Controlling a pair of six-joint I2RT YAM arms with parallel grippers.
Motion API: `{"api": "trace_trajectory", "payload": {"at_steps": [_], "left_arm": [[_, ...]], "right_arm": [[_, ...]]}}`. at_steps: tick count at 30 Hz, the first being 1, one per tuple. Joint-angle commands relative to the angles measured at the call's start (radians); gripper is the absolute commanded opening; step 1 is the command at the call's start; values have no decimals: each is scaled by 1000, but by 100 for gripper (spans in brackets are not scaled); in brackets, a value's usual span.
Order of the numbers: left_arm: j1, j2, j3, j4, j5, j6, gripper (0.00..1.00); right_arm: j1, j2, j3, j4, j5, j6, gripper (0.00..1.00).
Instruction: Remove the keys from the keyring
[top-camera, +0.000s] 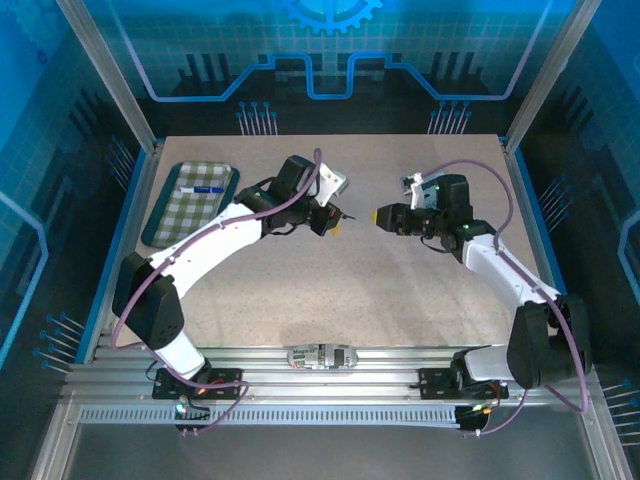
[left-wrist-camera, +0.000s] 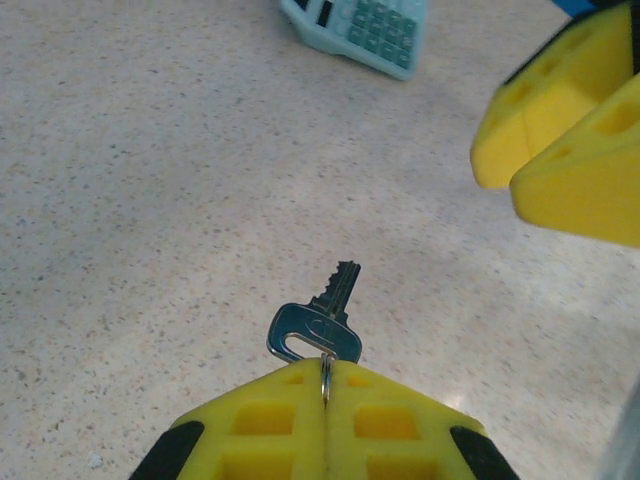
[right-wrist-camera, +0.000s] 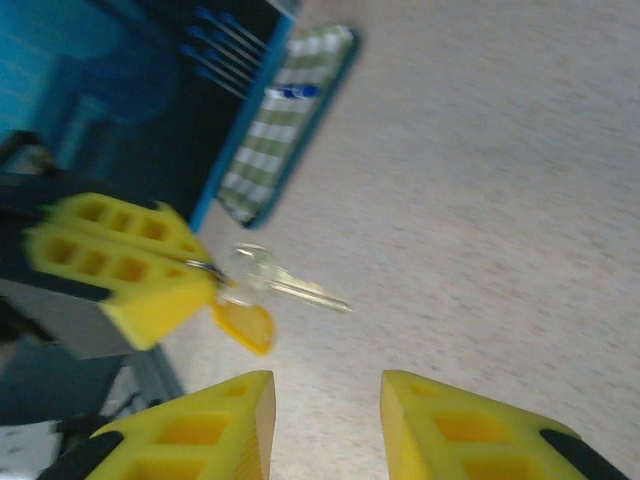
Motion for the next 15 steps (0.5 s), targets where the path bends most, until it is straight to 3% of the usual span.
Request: {"api": "trace_trajectory", "payload": {"at_steps": [1, 6, 15], "left_arm": [[9, -62, 40, -83, 129, 55, 0], [10, -118, 36, -74, 182, 50, 0], [10, -193, 1, -40, 220, 30, 0]], "right_arm": [[-14, -13, -15, 200, -201, 116, 39], [-5, -4, -44, 311, -266, 192, 47], [82, 74, -34, 477, -369, 305, 47]]}}
